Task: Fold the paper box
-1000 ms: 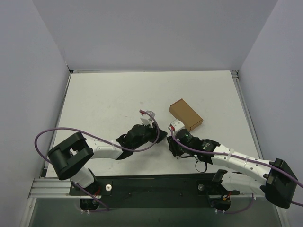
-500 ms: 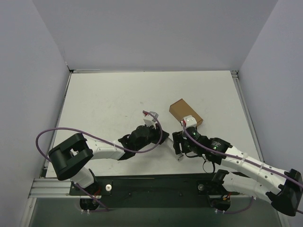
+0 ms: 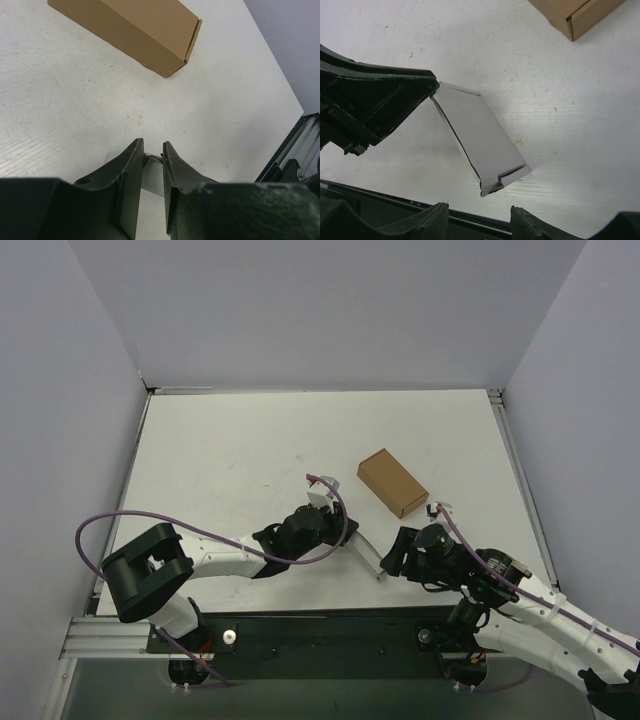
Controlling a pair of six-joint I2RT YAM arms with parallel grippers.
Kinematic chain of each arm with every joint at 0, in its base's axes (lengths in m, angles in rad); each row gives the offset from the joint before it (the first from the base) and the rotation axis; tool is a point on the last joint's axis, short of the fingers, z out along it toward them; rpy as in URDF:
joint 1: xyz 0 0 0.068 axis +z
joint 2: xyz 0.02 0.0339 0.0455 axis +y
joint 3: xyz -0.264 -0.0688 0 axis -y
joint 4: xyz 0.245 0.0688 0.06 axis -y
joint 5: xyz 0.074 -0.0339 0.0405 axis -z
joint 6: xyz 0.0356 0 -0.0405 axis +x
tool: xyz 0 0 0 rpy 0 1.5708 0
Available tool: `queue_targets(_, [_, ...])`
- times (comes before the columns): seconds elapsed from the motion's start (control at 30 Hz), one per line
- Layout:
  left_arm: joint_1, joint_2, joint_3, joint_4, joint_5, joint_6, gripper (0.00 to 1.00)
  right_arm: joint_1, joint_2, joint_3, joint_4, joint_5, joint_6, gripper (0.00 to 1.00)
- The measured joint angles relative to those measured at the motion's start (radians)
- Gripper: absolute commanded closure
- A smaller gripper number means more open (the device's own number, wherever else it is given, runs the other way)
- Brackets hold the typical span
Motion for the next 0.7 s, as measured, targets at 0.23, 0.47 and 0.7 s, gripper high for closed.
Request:
queue_targets(0.23, [-0.006, 0.0, 0.004, -0.007, -0.013, 0.001, 0.7, 0.09, -0.021, -0.149, 0.128, -0.01, 0.15, 0.5])
queue_targets(0.47, [-0.008, 0.0, 0.004, -0.008, -0.019, 0.002, 0.7, 0.145, -0.006, -0.198, 0.237, 0.047, 0.208, 0.55])
queue_targets(0.7, [-0.009, -0.001, 0.004, -0.008, -0.021, 0.003, 0.7, 0.156, -0.006, -0.198, 0.255, 0.09, 0.211, 0.57])
